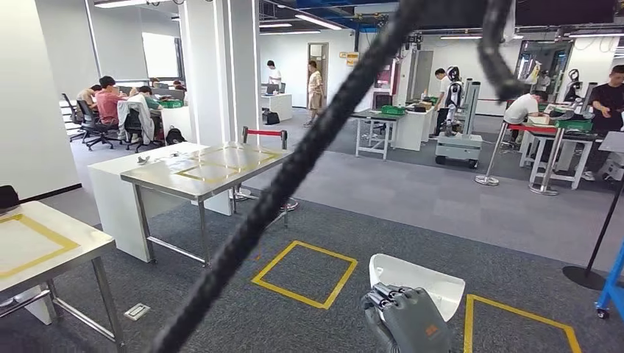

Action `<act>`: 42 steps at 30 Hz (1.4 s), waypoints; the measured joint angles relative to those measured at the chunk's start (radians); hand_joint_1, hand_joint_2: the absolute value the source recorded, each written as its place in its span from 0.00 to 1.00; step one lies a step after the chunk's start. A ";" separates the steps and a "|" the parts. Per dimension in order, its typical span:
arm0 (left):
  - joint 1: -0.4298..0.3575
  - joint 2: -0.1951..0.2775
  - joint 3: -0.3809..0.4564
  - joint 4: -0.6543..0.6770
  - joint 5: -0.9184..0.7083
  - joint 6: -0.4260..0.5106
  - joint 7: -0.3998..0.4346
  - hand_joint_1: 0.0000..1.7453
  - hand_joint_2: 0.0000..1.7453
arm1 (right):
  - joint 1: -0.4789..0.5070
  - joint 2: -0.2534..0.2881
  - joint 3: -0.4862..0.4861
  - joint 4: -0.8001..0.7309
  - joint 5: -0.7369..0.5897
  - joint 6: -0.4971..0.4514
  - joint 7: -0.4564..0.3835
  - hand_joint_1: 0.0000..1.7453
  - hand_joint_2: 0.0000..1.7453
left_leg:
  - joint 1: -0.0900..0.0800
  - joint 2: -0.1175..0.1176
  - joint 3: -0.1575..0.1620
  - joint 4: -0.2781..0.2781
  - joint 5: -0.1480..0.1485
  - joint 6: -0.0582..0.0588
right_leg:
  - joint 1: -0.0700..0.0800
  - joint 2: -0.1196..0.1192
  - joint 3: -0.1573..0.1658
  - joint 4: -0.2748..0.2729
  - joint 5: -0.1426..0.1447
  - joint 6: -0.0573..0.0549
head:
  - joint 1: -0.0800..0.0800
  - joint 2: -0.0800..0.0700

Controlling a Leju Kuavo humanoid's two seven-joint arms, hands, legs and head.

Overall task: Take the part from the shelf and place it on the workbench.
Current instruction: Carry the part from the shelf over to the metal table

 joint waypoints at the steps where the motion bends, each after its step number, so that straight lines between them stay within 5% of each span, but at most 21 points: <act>1: 0.001 0.000 0.000 0.000 0.000 0.000 0.000 0.00 1.00 | 0.000 0.000 0.000 0.001 0.000 0.000 0.000 1.00 1.00 | 0.000 -0.014 -0.002 0.002 0.001 -0.001 | -0.001 0.002 0.004 -0.014 0.020 -0.002 | 0.000 0.000; 3: 0.001 0.000 0.000 0.000 0.000 0.000 0.000 0.00 1.00 | -0.002 0.000 0.000 0.002 0.000 0.000 0.000 1.00 1.00 | 0.001 -0.041 -0.004 0.006 0.003 -0.005 | -0.004 0.026 0.064 -0.140 0.089 -0.007 | 0.001 0.000; 5: -0.001 -0.001 0.000 0.000 0.000 0.000 0.000 0.00 1.00 | -0.004 -0.001 0.000 0.002 0.000 0.000 0.000 1.00 1.00 | 0.001 -0.066 -0.009 0.008 0.007 -0.015 | -0.005 0.064 0.118 -0.255 0.126 -0.012 | 0.000 0.000; 8: 0.001 -0.001 0.000 0.000 0.000 0.000 0.000 0.00 1.00 | -0.006 -0.001 0.000 0.002 0.000 0.000 0.000 1.00 1.00 | 0.004 -0.098 -0.023 0.000 0.019 -0.038 | -0.001 0.057 0.127 -0.285 0.133 -0.020 | -0.002 0.000; 9: 0.003 0.000 0.000 0.000 0.000 0.000 0.000 0.00 1.00 | -0.008 0.000 0.001 0.002 0.000 0.000 0.000 1.00 1.00 | 0.004 -0.094 -0.028 0.001 0.018 -0.043 | -0.002 0.044 0.127 -0.289 0.137 -0.027 | -0.002 0.000; 11: 0.004 0.002 0.000 0.000 -0.001 -0.001 0.001 0.00 1.00 | -0.016 0.004 0.002 0.003 0.000 0.001 -0.001 1.00 1.00 | 0.000 -0.042 -0.055 0.050 -0.015 -0.049 | -0.005 0.017 0.127 -0.297 0.144 -0.042 | -0.006 0.000; 13: 0.002 0.004 0.000 0.000 0.006 -0.023 0.000 0.00 1.00 | -0.024 0.006 0.003 0.005 0.000 0.004 -0.004 1.00 1.00 | -0.003 0.022 -0.110 0.176 -0.085 -0.053 | -0.002 -0.011 0.126 -0.298 0.145 -0.050 | -0.009 0.000; 15: 0.001 0.014 0.006 0.000 0.040 -0.102 -0.005 0.00 1.00 | -0.031 0.008 0.006 0.010 0.000 0.013 -0.008 1.00 1.00 | -0.002 0.039 -0.150 0.276 -0.123 -0.058 | 0.001 -0.041 0.124 -0.298 0.145 -0.052 | -0.010 0.000; 17: 0.003 0.034 0.021 0.000 0.087 -0.204 -0.014 0.00 1.00 | -0.037 0.012 0.010 0.013 0.000 0.021 -0.009 1.00 1.00 | -0.002 0.047 -0.117 0.233 -0.092 -0.059 | 0.001 -0.069 0.125 -0.297 0.144 -0.051 | -0.010 0.000; 19: 0.004 0.055 0.038 0.000 0.116 -0.271 -0.019 0.00 1.00 | -0.044 0.014 0.012 0.014 0.000 0.025 -0.008 1.00 1.00 | -0.005 0.088 -0.034 0.092 -0.039 -0.054 | 0.005 -0.093 0.127 -0.294 0.140 -0.046 | -0.010 0.000; 21: 0.004 0.073 0.052 -0.001 0.126 -0.298 -0.020 0.00 1.00 | -0.052 0.014 0.013 0.014 0.000 0.026 -0.007 1.00 1.00 | -0.009 0.117 0.010 0.010 -0.016 -0.040 | 0.011 -0.113 0.128 -0.290 0.136 -0.037 | -0.009 0.000; 24: 0.008 0.090 0.067 -0.002 0.129 -0.307 -0.021 0.00 1.00 | -0.061 0.017 0.015 0.015 0.000 0.027 -0.006 1.00 1.00 | -0.008 0.089 0.007 0.001 -0.011 -0.019 | 0.012 -0.134 0.134 -0.289 0.131 -0.023 | -0.007 0.000; 26: 0.009 0.096 0.073 -0.002 0.130 -0.309 -0.021 0.00 1.00 | -0.065 0.019 0.016 0.015 0.000 0.027 -0.006 1.00 1.00 | -0.002 0.065 0.008 -0.005 -0.004 -0.007 | 0.006 -0.088 0.122 -0.249 0.101 -0.011 | -0.005 0.000; 28: 0.008 0.100 0.078 -0.002 0.139 -0.325 -0.021 0.00 1.00 | -0.066 0.018 0.017 0.018 0.000 0.027 -0.006 1.00 1.00 | 0.002 0.041 0.007 -0.006 0.000 -0.001 | 0.001 -0.022 0.067 -0.128 0.037 -0.003 | -0.003 0.000; 30: 0.010 0.107 0.090 -0.002 0.166 -0.368 -0.021 0.00 1.00 | -0.061 0.016 0.017 0.022 -0.001 0.028 -0.006 1.00 1.00 | 0.002 0.012 0.003 -0.004 0.001 0.000 | 0.001 -0.002 0.006 -0.008 -0.004 -0.002 | -0.001 0.000; 31: 0.015 0.113 0.099 -0.002 0.184 -0.397 -0.021 0.00 1.00 | -0.059 0.014 0.017 0.024 -0.002 0.028 -0.008 1.00 1.00 | 0.002 -0.002 0.002 -0.003 0.001 0.000 | 0.001 0.000 -0.003 0.004 0.004 -0.003 | -0.001 0.000; 33: 0.025 0.130 0.122 -0.002 0.220 -0.452 -0.026 0.00 1.00 | -0.056 0.006 0.017 0.026 -0.006 0.027 -0.015 1.00 1.00 | 0.002 -0.030 0.002 0.002 0.002 -0.002 | 0.000 0.013 0.040 -0.093 0.069 -0.010 | 0.000 0.000; 35: 0.036 0.150 0.149 -0.002 0.256 -0.499 -0.038 0.00 1.00 | -0.052 -0.006 0.014 0.025 -0.007 0.023 -0.020 1.00 1.00 | 0.003 -0.055 -0.002 0.004 0.003 -0.010 | -0.001 0.054 0.104 -0.231 0.123 -0.018 | -0.001 0.000; 37: 0.049 0.171 0.182 -0.003 0.294 -0.545 -0.057 0.00 1.00 | -0.038 -0.019 0.006 0.019 0.001 0.019 -0.014 1.00 1.00 | 0.006 -0.077 -0.008 0.002 0.007 -0.024 | 0.002 0.072 0.127 -0.287 0.133 -0.022 | -0.002 0.000; 39: 0.064 0.190 0.216 -0.004 0.325 -0.589 -0.075 0.00 1.00 | -0.015 -0.029 -0.004 0.002 0.011 0.015 -0.006 1.00 1.00 | 0.008 -0.091 -0.013 -0.004 0.012 -0.038 | 0.003 0.048 0.128 -0.293 0.138 -0.030 | -0.003 0.000; 42: 0.074 0.206 0.255 -0.004 0.347 -0.634 -0.084 0.00 1.00 | 0.018 -0.041 -0.020 -0.025 0.019 0.009 -0.002 1.00 1.00 | 0.002 -0.009 -0.050 0.066 -0.034 -0.050 | -0.001 0.009 0.134 -0.307 0.145 -0.050 | -0.007 0.000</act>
